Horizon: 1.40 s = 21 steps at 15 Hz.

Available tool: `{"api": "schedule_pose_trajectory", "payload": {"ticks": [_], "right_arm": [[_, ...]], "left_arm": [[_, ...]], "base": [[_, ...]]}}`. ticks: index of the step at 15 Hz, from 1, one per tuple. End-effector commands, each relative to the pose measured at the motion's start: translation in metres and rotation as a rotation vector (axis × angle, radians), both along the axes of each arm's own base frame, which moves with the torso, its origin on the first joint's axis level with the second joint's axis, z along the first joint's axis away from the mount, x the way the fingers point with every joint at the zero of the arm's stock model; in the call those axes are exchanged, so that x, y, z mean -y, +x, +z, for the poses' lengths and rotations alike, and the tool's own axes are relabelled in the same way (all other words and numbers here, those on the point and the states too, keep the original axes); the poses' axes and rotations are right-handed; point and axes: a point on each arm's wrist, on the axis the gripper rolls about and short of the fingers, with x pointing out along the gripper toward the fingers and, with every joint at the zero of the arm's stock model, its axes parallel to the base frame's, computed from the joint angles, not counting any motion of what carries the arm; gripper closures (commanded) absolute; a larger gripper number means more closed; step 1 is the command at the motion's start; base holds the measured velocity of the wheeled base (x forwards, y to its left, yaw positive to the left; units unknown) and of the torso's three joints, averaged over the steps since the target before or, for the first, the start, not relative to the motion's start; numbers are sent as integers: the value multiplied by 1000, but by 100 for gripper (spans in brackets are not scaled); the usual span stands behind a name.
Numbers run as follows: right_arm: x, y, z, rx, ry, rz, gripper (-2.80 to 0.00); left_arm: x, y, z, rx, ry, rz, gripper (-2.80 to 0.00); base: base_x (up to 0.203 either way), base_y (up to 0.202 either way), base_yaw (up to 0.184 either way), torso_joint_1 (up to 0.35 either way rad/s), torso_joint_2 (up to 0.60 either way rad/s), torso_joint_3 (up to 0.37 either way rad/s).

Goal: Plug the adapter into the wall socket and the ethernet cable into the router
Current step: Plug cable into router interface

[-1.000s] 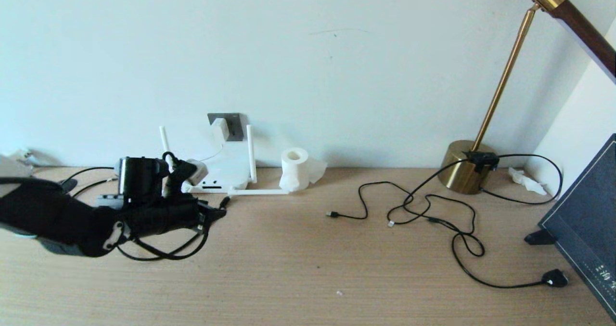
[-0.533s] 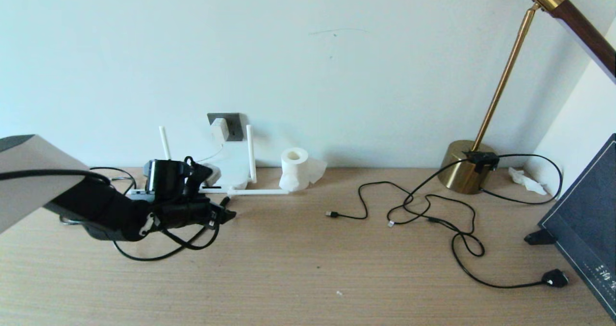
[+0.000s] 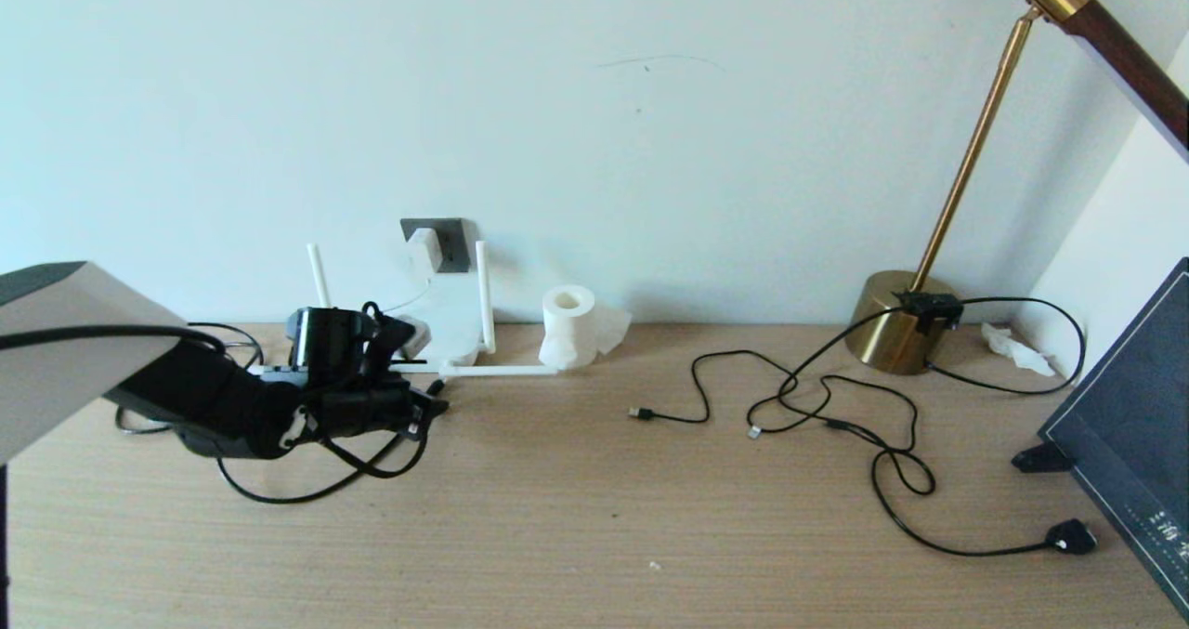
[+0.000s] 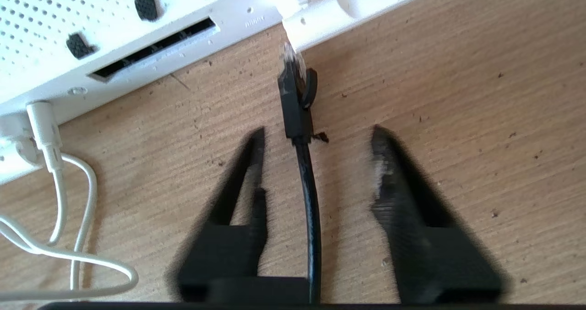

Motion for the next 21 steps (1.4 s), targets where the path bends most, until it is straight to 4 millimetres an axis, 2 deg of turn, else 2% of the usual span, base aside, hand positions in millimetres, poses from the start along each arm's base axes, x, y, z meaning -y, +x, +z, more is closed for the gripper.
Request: {"api": "schedule_pose_trajectory", "payload": {"ticks": [1, 5, 7, 8, 10, 13, 15, 16, 17, 18, 21], "right_arm": [[0, 0, 0, -2, 0, 0, -280], [0, 0, 0, -2, 0, 0, -280], [0, 0, 0, -2, 0, 0, -280], [0, 0, 0, -2, 0, 0, -280], [0, 0, 0, -2, 0, 0, -280], [0, 0, 0, -2, 0, 0, -280], [0, 0, 0, -2, 0, 0, -280], [0, 0, 0, -2, 0, 0, -280], [0, 0, 0, -2, 0, 0, -280], [0, 0, 0, -2, 0, 0, -280], [0, 0, 0, -2, -4, 0, -280]], "left_arm": [[-2, -2, -4, -16, 3, 3, 0], [-5, -11, -9, -42, -4, 1, 0], [-5, -22, 6, -23, -28, -31, 0], [-4, -32, 22, 2, -51, -62, 0], [-1, -63, 70, 69, -110, -157, 0], [11, -136, 143, 63, -227, -372, 0], [27, -191, 178, -34, -339, -538, 0], [39, -210, 191, -79, -391, -614, 0], [47, -219, 205, -89, -430, -653, 0], [52, -216, 210, -98, -427, -633, 0], [76, -191, 213, -72, -313, -579, 0]], "base": [[0, 0, 0, 0, 0, 0], [0, 0, 0, 0, 0, 0], [0, 0, 0, 0, 0, 0], [0, 0, 0, 0, 0, 0], [0, 0, 0, 0, 0, 0], [0, 0, 0, 0, 0, 0], [0, 0, 0, 0, 0, 0], [0, 0, 0, 0, 0, 0], [0, 0, 0, 0, 0, 0], [0, 0, 0, 0, 0, 0], [0, 0, 0, 0, 0, 0]]}}
